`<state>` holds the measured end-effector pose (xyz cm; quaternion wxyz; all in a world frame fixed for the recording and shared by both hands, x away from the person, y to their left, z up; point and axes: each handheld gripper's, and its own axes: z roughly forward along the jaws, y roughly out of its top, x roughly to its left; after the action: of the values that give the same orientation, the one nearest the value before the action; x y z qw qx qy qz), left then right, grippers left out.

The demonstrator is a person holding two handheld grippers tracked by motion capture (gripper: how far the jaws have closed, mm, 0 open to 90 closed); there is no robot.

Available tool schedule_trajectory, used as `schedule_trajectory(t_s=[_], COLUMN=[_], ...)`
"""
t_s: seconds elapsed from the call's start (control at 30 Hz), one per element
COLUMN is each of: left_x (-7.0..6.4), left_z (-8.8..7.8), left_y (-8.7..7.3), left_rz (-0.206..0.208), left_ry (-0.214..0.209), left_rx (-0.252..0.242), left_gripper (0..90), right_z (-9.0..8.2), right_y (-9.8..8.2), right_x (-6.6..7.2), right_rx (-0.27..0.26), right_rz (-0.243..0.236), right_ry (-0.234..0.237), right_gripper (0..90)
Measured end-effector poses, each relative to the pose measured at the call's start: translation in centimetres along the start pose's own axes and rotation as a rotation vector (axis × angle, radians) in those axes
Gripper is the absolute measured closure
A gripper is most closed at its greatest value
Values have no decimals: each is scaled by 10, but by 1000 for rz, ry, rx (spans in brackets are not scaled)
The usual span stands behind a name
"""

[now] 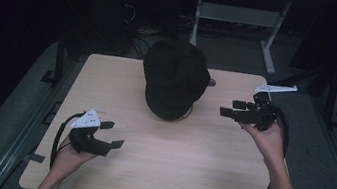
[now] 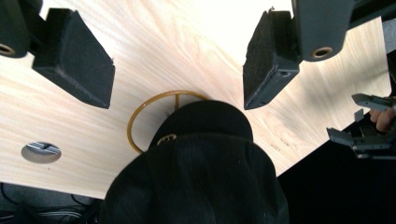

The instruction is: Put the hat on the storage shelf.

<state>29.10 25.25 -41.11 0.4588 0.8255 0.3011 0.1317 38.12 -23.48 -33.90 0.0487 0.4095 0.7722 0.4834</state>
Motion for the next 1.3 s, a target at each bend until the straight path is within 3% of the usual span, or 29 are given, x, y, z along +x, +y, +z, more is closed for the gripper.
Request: schedule_trajectory(t_s=[0.57, 1.3], left_x=[0, -1], left_z=[1, 2], left_y=[-1, -2], left_rz=[2, 3], left_ry=[1, 5], left_rx=[8, 16], left_gripper=[215, 212], right_z=[-4, -7], right_y=[-44, -92], right_x=[-12, -17], right_rx=[34, 58], right_rz=[57, 106], right_ry=[-1, -3], right_gripper=[241, 241])
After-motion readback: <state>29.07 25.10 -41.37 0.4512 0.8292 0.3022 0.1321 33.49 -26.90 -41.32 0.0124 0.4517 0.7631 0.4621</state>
